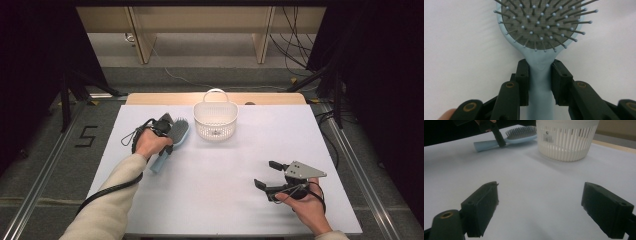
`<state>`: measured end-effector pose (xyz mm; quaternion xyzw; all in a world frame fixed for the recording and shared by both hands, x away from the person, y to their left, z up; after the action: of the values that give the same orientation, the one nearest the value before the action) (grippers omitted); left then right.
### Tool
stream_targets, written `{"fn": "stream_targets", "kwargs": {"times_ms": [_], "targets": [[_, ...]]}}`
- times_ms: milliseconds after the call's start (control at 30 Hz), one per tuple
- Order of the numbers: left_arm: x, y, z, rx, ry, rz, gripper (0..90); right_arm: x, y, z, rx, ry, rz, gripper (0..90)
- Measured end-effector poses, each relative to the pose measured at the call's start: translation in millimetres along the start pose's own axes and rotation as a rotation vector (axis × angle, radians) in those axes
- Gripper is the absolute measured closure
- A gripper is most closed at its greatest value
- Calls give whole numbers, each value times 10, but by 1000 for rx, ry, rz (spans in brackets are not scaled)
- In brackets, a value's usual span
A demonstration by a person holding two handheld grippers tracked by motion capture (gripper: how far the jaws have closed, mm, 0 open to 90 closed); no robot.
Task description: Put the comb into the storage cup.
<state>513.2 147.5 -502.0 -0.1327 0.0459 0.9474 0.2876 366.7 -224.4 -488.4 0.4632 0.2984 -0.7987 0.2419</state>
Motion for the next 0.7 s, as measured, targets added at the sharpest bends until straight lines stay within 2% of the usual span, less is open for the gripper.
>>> {"fn": "stream_targets", "kwargs": {"times_ms": [167, 433, 700], "targets": [[67, -28, 31, 1, 45, 2, 700, 0, 1, 1, 1, -1, 0, 148], [192, -15, 131, -17, 165, 14, 700, 1, -1, -1, 4, -2, 0, 148], [212, -2, 190, -40, 257, 10, 699, -2, 0, 0, 6, -1, 1, 148]]}}
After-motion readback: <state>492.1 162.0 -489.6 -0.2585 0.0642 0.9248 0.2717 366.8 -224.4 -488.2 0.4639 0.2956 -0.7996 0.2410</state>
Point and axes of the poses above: each handheld gripper's, and its own axes: z roughly backward along the jaws, x roughly out of its underside, y roughly to its right, the point moved 5 cm from there along -z, roughly forward along the jaws, and after that the axes turned 13 degrees about -z, right-handed, at the moved point
